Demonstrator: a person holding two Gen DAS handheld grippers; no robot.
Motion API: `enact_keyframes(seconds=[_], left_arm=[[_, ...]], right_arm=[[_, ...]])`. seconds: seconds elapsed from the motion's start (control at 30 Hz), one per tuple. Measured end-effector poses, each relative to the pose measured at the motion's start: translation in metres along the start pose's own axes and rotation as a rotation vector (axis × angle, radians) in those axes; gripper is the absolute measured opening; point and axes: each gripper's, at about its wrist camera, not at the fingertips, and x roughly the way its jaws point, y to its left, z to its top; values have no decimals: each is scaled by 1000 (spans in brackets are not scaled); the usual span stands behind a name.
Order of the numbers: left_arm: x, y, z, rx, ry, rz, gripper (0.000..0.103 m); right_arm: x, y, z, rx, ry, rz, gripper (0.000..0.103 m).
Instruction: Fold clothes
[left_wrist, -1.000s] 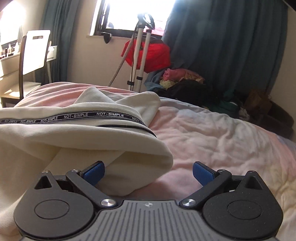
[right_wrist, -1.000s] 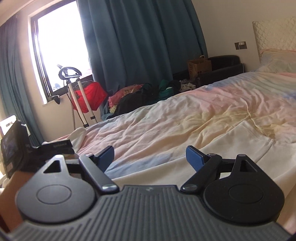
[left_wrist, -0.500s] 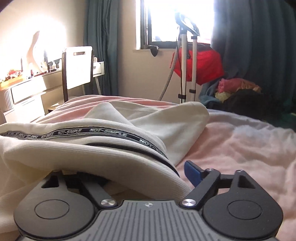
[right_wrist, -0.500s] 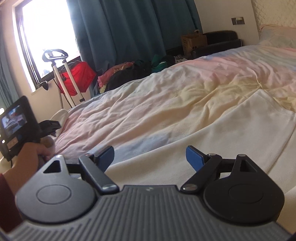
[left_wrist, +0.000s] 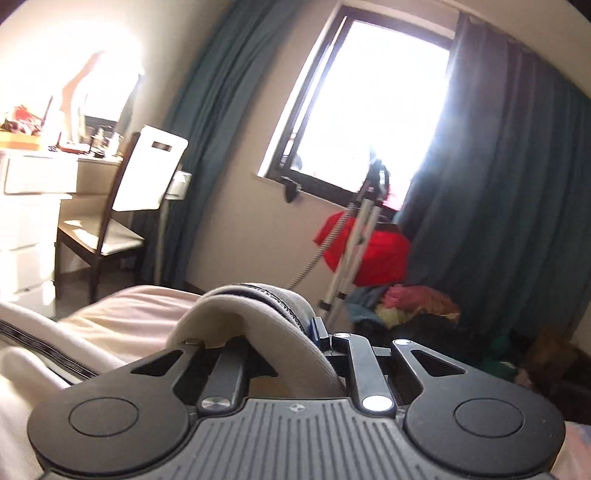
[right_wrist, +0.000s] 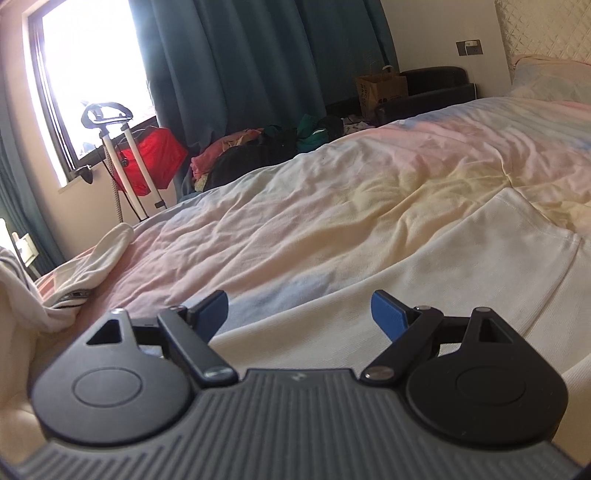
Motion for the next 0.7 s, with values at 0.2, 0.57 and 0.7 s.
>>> enact_keyframes(seconds=[0.2, 0.57, 0.7], left_arm=[[24, 82, -9, -103, 252, 73, 42], [-120, 69, -32, 200, 344, -210, 103], [-202, 47, -57, 208, 217, -326, 103]], right_arm=[[-4, 9, -5, -39, -13, 3, 86], [-25, 21, -6, -106, -72, 46, 86], [-40, 21, -8, -124, -99, 80, 86]])
